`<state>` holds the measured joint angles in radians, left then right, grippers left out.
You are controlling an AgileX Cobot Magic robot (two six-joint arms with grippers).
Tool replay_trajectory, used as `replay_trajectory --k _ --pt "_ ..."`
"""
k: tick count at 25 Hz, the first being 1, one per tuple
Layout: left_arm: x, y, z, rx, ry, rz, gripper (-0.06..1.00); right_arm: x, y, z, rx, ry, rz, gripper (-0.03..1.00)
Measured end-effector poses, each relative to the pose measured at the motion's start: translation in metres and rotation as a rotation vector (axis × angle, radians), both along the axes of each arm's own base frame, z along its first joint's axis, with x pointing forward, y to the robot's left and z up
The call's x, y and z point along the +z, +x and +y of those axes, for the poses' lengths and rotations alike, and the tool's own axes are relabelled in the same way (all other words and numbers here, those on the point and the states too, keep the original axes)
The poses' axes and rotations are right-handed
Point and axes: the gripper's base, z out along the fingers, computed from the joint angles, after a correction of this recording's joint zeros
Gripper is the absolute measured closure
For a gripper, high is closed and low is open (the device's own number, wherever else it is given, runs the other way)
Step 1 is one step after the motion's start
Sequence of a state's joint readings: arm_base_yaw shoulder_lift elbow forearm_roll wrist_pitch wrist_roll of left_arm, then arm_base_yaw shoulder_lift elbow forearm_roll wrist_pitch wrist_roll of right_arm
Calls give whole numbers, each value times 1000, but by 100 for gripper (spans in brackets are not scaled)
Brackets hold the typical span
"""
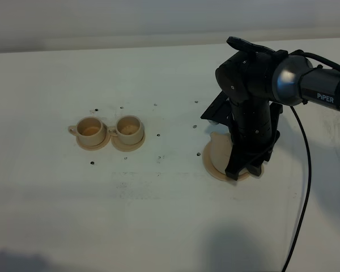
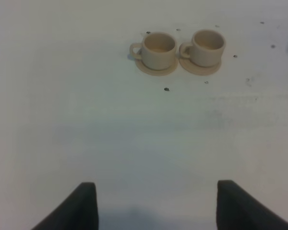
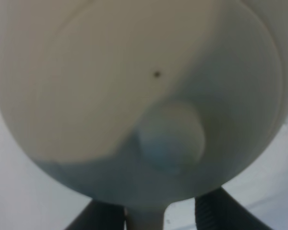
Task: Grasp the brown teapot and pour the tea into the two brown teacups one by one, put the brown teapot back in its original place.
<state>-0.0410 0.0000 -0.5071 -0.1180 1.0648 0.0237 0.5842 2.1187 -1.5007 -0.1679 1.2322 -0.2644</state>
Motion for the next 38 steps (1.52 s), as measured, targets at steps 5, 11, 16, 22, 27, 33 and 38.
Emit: replay_trajectory --k 5,11,16,22,27,33,38 --pt "0 0 0 0 0 0 43 3 0 -1 9 1 -10 63" --pt "0 0 0 0 0 0 43 11 1 -1 15 9 -30 63" --pt "0 0 0 0 0 0 43 10 0 -1 30 13 -24 64" --pt "0 0 0 0 0 0 43 10 0 0 46 17 -18 69" --pt "0 0 0 0 0 0 43 10 0 0 67 19 -13 76" --pt "0 0 0 0 0 0 43 10 0 0 81 27 -3 88" --pt "0 0 0 0 0 0 43 10 -2 1 77 39 8 88"
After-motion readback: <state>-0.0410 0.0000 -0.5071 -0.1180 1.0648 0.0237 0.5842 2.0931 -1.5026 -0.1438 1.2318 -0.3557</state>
